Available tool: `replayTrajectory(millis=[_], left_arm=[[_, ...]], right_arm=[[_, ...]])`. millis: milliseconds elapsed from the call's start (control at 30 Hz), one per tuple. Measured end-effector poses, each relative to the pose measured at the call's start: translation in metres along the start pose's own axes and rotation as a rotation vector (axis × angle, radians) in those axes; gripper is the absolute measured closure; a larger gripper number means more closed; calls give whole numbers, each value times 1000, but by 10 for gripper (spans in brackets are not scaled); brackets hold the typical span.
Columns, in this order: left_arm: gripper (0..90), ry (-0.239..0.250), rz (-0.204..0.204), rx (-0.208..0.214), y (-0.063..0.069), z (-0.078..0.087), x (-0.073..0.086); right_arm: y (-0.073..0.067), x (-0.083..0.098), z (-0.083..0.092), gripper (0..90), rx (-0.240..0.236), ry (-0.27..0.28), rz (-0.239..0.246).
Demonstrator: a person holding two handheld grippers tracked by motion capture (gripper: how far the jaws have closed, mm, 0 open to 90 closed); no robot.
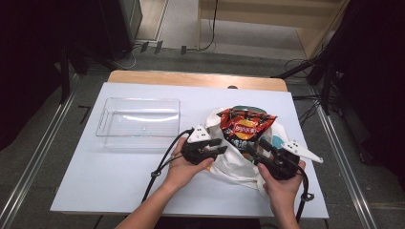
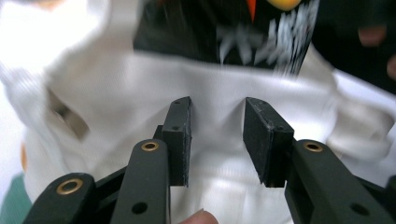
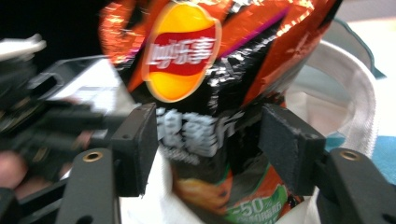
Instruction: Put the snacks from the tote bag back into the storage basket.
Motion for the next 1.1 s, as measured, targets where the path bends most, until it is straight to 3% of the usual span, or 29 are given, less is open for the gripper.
replayTrajectory(millis=[67, 133, 167, 200, 233, 300, 433, 467, 533, 700, 767, 800, 867, 933, 1067, 1100], left_arm=[[644, -51, -20, -15, 0, -6, 11], [649, -68, 15, -27, -1, -7, 17], [658, -68, 15, -27, -1, -7, 17], [666, -89, 36, -41, -2, -10, 21], [679, -112, 23, -64, -3, -12, 24], [709, -141, 7, -88, -3, -15, 28], [785, -179, 28, -126, -5, -22, 40], [793, -176, 17, -151, -4, -22, 41], [795, -184, -2, -171, -3, -23, 40], [795, -175, -2, -165, -3, -23, 41], [795, -169, 6, -155, -3, -23, 41], [796, -165, 16, -145, -4, -23, 42], [798, -165, 21, -142, -4, -23, 42], [801, -160, 26, -145, -4, -23, 42], [809, -141, 33, -145, -3, -22, 43], [812, -141, 36, -140, -3, -22, 43]], right_arm=[[5, -1, -9, 427, 39, -29, -24], [6, -1, -16, 654, 28, -35, -18], [6, -1, -16, 654, 28, -35, -18], [7, 3, -21, 863, 27, -75, -16], [8, 5, -21, 900, 27, -81, -6], [7, 5, -20, 900, 23, -83, 8], [8, 2, -13, 900, 41, -34, 27], [7, -3, -4, 900, 61, 36, 37], [8, -6, 2, 900, 63, 86, 23], [11, 4, 2, 900, 57, 37, 47], [11, 8, -3, 900, 30, 5, 46], [11, 7, -4, 844, 20, 0, 37], [13, -3, -2, 605, 41, 54, 28], [16, -15, 0, 437, 55, 93, 8], [25, -30, -8, 200, 101, 54, -20], [27, -32, -11, 164, 94, 44, -27]])
Point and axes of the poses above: each handheld gripper's, and its own axes: z roughly backward along the jaws, x roughly out of its underside, y roughly to its right, the point moved 7 cm from there along -z, roughly forward along the jaws, and after that the axes turned 7 degrees about -x, right-handed, at the moved point
